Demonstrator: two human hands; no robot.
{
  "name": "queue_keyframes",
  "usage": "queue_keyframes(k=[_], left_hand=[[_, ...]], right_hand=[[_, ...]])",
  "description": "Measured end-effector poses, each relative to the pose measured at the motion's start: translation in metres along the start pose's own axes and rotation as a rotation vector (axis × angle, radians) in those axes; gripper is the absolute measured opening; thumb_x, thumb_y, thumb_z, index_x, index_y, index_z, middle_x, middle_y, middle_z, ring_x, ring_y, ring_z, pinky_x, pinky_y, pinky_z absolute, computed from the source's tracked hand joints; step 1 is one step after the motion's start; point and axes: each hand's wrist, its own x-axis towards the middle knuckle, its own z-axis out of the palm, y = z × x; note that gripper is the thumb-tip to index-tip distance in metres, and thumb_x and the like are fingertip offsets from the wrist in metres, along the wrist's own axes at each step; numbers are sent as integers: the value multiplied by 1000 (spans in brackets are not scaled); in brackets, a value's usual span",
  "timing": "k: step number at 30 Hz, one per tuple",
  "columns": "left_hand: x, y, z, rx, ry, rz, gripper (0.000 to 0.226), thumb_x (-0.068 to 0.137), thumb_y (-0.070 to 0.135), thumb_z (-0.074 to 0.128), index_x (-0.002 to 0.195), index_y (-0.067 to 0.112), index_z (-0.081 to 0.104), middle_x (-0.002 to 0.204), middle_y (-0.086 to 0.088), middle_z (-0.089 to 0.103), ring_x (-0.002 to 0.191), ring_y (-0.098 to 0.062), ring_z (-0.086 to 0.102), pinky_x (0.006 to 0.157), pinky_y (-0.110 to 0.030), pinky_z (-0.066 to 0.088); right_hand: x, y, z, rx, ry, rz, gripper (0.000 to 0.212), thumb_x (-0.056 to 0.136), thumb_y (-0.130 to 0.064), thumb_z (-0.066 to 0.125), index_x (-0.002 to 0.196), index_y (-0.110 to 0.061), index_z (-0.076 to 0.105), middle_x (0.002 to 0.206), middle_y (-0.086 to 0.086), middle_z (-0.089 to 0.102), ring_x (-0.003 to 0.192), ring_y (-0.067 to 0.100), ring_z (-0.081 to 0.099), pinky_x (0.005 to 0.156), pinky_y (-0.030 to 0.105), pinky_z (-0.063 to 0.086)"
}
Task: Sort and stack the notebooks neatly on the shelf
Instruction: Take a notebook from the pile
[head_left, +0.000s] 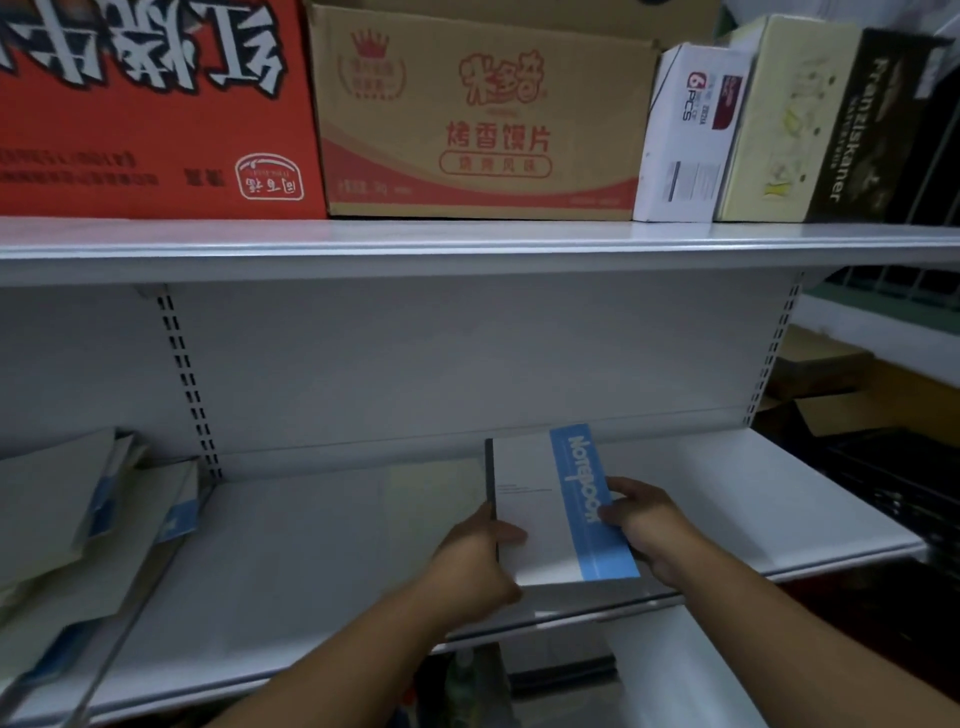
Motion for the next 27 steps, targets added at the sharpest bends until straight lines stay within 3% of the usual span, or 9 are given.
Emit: queue_keyframes(k=[4, 7, 13, 18, 24, 27], left_hand=[[27, -1, 2, -28, -61, 36, 65, 74, 11, 74, 133, 22, 47, 139, 17, 32, 128, -9, 40, 89, -1, 25], [42, -4, 10, 1, -95, 66, 66, 78, 15, 71, 136, 25, 42, 148, 9, 30, 133, -9, 35, 90, -2, 21], [49, -10, 19, 213, -123, 70, 70, 82, 36, 66, 143, 27, 32, 155, 3, 18, 141, -15, 16, 113, -22, 15], [55, 0, 22, 370, -109, 80, 70, 83, 40, 64, 143, 22, 33, 151, 1, 27, 139, -17, 20, 113, -26, 19], [63, 25, 37, 387, -148, -35, 55, 86, 33, 61, 135, 17, 44, 139, -9, 37, 129, -22, 37, 108, -28, 33], [66, 31, 41, 412, -149, -63, 53, 87, 34, 58, 136, 17, 44, 139, -8, 39, 129, -22, 36, 108, -29, 33]], right_hand=[[14, 2, -9, -41, 99, 17, 35, 87, 1, 55, 120, -8, 60, 107, 20, 66, 92, 37, 66, 86, 48, 54], [25, 8, -16, -54, 126, 31, 35, 86, 3, 56, 120, -4, 60, 104, 19, 66, 94, 37, 65, 88, 48, 53], [40, 11, -19, -85, 70, 46, 36, 86, 4, 54, 120, -7, 61, 102, 17, 66, 98, 36, 64, 92, 47, 51], [55, 8, -29, -99, -22, 4, 37, 87, 4, 54, 123, -7, 59, 109, 18, 65, 101, 35, 63, 90, 43, 52], [79, 13, -49, -170, -95, -33, 37, 87, 2, 56, 123, -5, 59, 107, 14, 65, 95, 30, 63, 71, 29, 52], [89, 16, -52, -251, -111, -67, 38, 86, -1, 58, 123, -5, 59, 107, 14, 67, 97, 31, 64, 73, 29, 50]])
